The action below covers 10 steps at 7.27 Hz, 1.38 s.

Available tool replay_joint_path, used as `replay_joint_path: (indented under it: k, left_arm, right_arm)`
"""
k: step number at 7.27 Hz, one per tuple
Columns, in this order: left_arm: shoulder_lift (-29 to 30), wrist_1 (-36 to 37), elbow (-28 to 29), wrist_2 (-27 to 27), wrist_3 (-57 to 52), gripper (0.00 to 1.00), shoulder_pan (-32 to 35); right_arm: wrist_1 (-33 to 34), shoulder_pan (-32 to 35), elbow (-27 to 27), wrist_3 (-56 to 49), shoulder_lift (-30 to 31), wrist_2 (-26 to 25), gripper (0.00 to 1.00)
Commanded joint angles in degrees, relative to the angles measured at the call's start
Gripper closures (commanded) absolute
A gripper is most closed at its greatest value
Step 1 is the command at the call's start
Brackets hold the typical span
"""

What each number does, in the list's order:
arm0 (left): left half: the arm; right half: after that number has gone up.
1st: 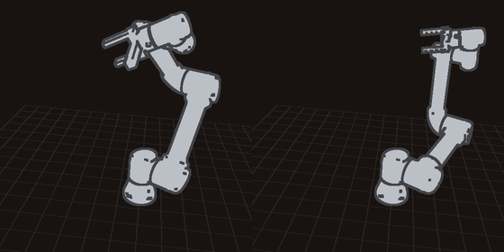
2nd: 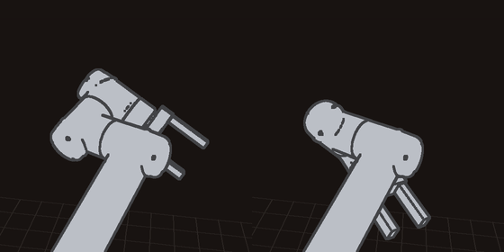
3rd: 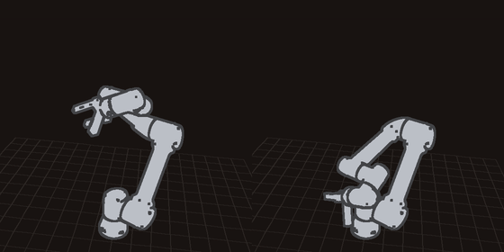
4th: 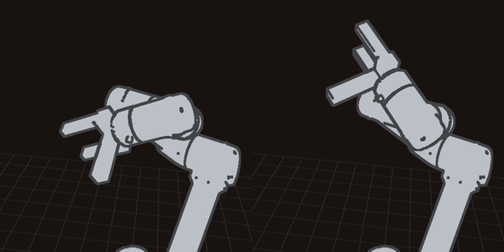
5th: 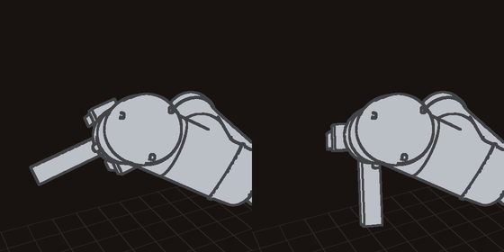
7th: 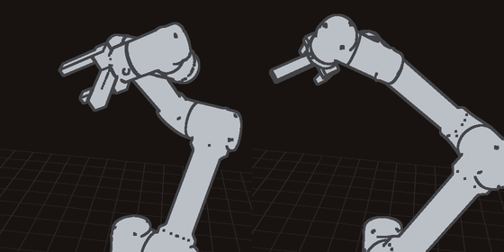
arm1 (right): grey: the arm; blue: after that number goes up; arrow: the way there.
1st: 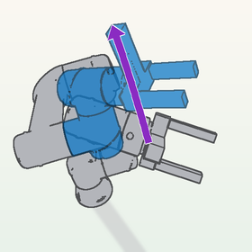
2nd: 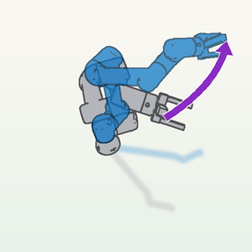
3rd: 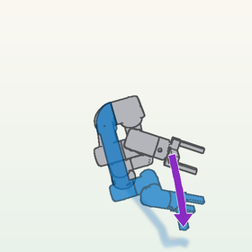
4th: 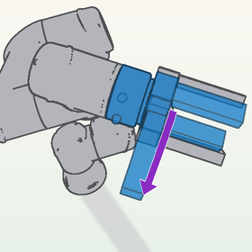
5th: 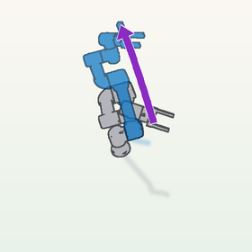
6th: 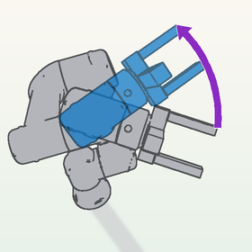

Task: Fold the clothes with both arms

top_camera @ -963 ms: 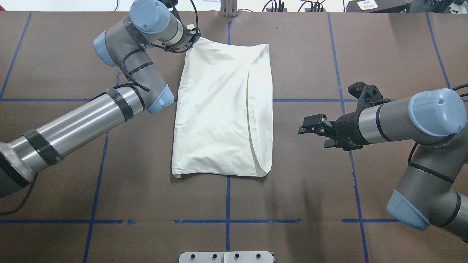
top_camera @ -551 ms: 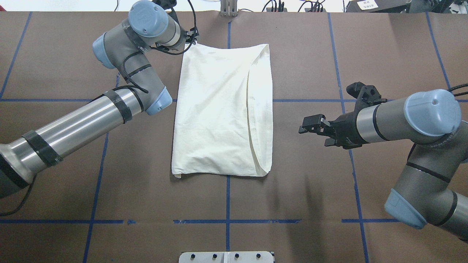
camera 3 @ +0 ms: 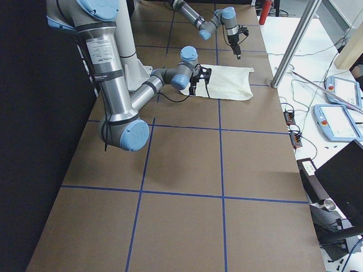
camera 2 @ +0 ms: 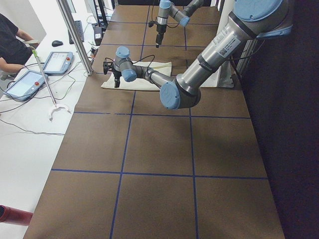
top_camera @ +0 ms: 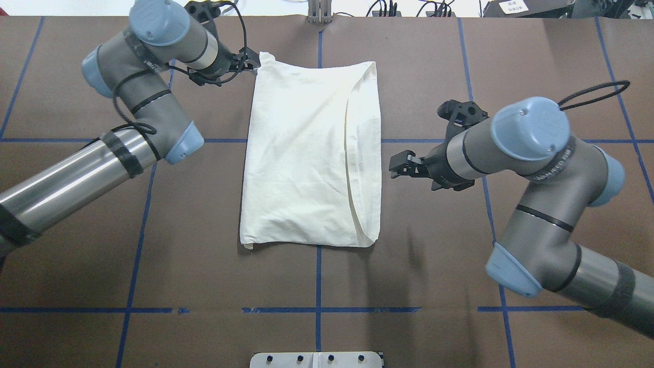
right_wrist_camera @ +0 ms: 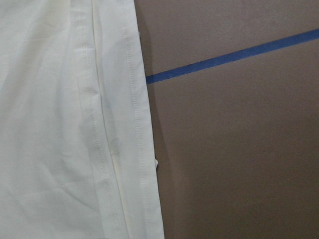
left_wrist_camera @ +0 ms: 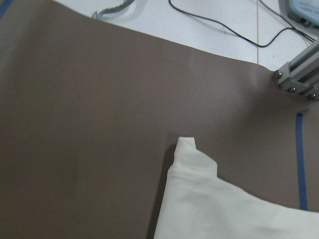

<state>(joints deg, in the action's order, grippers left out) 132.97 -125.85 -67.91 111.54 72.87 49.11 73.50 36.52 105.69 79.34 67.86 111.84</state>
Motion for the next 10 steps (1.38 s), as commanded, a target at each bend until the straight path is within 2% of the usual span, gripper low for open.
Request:
replay_joint_path:
  k: [1, 2, 3, 7, 10]
  left_arm:
    - [-8.9, 9.0, -16.5, 2.0, -3.1, 0.00, 0.4]
    - [-10.4, 11.8, -21.1, 2.1, -3.5, 0.00, 0.3]
    - [-10.5, 12.6, -22.2, 2.1, -3.4, 0.00, 0.1]
    - [-11.2, 12.4, -22.1, 2.1, -3.2, 0.00, -0.3]
    - [-11.2, 12.2, -21.8, 2.1, -3.2, 0.00, -0.4]
  right_arm:
    - [4.9, -1.1, -11.9, -5.2, -11.0, -1.2, 0.00]
    - [5.0, -1.9, -17.3, -5.7, -14.4, -1.5, 0.00]
    - [5.2, -3.0, -20.0, -7.8, -16.0, -1.7, 0.00]
    - [14.5, -6.0, -21.6, -11.9, -19.4, -3.5, 0.00]
    - [15.8, -6.0, -22.5, -15.8, -19.3, -3.6, 0.00]
